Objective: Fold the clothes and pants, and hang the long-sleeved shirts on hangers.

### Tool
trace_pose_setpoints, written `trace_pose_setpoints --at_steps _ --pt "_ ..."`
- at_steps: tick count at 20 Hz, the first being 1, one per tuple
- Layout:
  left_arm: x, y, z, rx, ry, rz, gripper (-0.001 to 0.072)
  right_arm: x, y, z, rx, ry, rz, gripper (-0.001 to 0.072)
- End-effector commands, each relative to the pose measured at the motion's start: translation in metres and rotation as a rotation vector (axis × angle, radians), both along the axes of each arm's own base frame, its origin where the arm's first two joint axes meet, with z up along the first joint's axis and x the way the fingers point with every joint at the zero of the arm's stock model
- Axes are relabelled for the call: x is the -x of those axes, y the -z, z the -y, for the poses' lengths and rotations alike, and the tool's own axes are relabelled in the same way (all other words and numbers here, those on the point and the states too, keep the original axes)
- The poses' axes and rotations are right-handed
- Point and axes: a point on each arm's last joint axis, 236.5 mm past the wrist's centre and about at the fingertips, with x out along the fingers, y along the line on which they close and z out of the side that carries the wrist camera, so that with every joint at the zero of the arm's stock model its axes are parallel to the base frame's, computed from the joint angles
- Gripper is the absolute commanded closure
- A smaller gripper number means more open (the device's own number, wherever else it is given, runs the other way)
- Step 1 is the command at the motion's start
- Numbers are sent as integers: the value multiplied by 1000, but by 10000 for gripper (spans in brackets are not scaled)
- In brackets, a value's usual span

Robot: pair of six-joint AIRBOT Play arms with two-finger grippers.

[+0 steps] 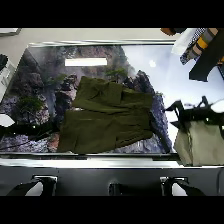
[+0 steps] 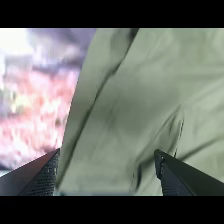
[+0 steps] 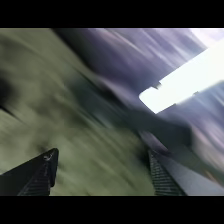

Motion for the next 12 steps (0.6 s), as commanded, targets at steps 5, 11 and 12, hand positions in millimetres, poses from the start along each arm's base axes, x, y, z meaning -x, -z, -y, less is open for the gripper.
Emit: trace_pose_setpoints --at_steps 5,11,12 --pt "39 0 18 83 -19 -159 20 121 38 -54 -84 -33 -185 103" --pt "42 15 19 84 -62 -174 19 81 71 -86 -4 2 -27 105" --pt "42 19 19 80 -65 -171 19 70 74 -86 7 15 3 105"
